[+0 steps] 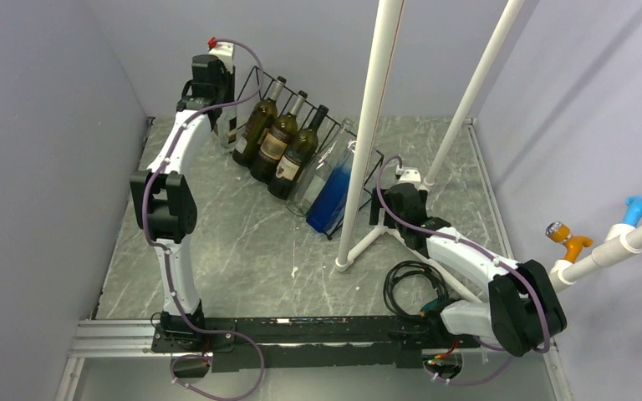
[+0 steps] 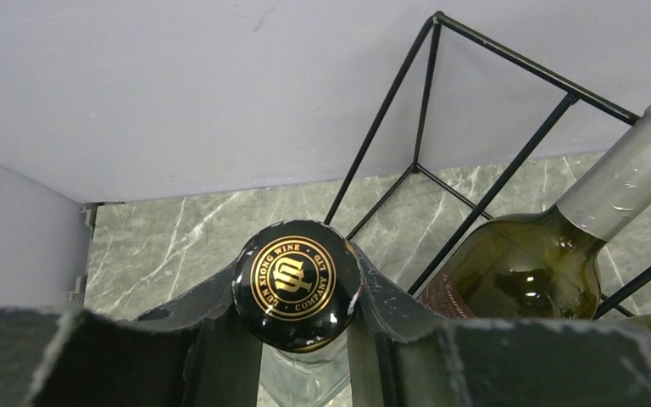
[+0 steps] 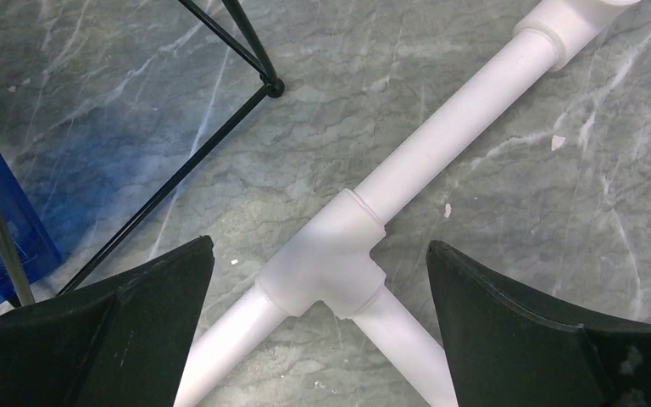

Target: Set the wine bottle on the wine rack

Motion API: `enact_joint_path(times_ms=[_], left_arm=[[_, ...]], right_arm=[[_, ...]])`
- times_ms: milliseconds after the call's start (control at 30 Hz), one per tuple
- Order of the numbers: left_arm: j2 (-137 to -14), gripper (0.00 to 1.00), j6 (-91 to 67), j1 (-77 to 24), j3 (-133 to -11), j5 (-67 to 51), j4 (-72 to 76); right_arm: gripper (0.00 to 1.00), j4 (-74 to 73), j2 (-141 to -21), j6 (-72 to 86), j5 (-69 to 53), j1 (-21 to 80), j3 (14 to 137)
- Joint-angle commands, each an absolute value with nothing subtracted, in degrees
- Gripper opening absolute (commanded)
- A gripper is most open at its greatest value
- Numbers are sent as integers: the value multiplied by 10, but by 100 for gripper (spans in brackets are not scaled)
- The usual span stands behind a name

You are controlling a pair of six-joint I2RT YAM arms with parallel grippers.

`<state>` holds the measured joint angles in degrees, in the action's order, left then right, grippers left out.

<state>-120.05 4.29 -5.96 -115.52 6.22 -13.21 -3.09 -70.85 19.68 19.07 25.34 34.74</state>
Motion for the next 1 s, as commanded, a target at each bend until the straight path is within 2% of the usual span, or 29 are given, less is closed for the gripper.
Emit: enact_joint_path(times_ms=[0,267,400,533,600,700,833,967], left_arm=[[-1199,0,88,-83,-1231,101,-75],[-1259,0,94,-94,-1295,116,-109],[-1274,8,95,-98,-1300,116,-107],[-1283,11,115,-107,-1300,137,-105],[-1289,15,120,-109,-1301,140,-105],[-1295,31,117,-110,-1299,149,-104],[-1299,48,116,-112,-1292,152,-91],[-1309,52,119,-112,-1299,149,-78]], right_arm=[[100,-4,-716,202,177,248,371],[100,-4,-723,205,167,241,367],[100,-4,-728,207,162,239,366],[100,-3,-730,209,158,237,364],[100,10,-733,210,155,236,363],[100,15,-734,211,153,236,360],[100,17,-735,212,153,236,359],[100,18,-736,212,152,236,358]])
